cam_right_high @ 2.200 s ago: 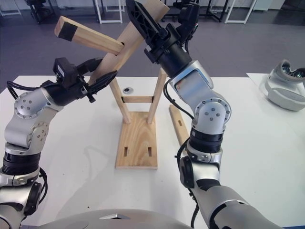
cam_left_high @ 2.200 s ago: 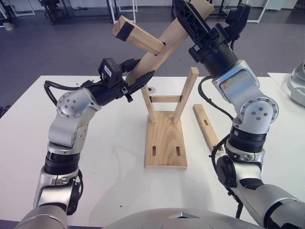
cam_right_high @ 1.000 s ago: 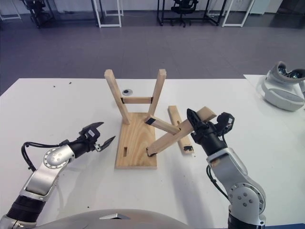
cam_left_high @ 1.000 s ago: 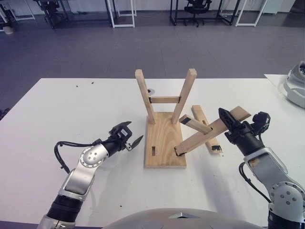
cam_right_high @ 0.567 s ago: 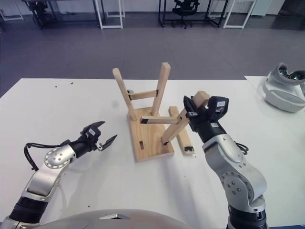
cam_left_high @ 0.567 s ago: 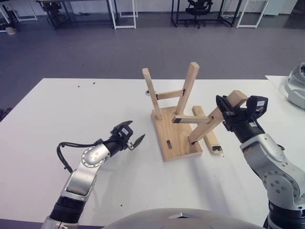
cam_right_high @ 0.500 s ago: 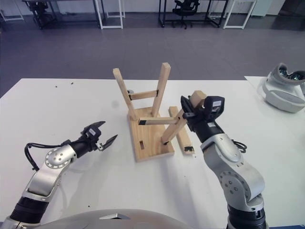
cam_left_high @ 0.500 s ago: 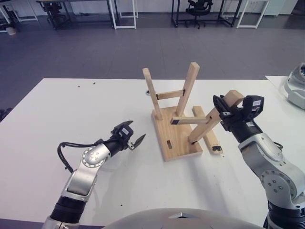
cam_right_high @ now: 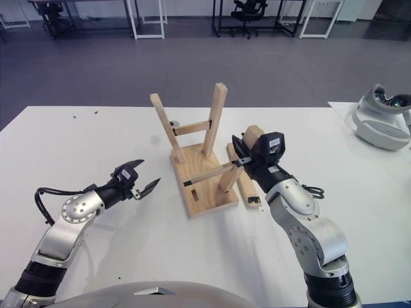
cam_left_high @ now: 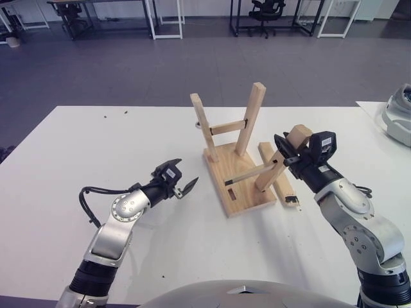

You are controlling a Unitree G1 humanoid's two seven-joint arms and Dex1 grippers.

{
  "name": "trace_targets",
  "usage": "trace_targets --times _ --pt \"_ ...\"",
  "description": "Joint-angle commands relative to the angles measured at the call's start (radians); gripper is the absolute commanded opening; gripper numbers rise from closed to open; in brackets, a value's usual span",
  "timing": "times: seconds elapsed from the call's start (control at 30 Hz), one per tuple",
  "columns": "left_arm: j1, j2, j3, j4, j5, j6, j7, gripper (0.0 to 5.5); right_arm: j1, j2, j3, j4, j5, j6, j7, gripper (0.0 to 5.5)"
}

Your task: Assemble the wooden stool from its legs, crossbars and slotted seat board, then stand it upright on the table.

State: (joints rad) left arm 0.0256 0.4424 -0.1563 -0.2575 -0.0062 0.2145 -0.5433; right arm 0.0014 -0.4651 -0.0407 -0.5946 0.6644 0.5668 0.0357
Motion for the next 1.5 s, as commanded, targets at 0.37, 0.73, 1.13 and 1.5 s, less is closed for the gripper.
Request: trace_targets --times 0.37,0.73,1.13,1.5 --pt "-0.031 0.015 0.035 0.034 -0.001 -0.001 0.0 4.01 -0.321 -0.142 -0.347 -0.008 0.306 0.066 0.152 3.49" --pt "-0.081 0.015 0.033 0.063 -0.002 -0.007 -0.02 4.01 -0.096 -0.078 -0.057 0.433 -0.032 0.133 0.166 4.37" --pt "-0.082 0.004 0.025 0.062 0.001 -0.007 -0.018 4.01 -0.059 -0.077 0.046 0.516 -0.227 0.228 0.213 3.66" --pt "-0.579 -0.097 0.399 0.012 -0.64 0.285 0.014 4.01 -0.409 -0.226 -0.105 0.705 -0.472 -0.349 0.256 2.06"
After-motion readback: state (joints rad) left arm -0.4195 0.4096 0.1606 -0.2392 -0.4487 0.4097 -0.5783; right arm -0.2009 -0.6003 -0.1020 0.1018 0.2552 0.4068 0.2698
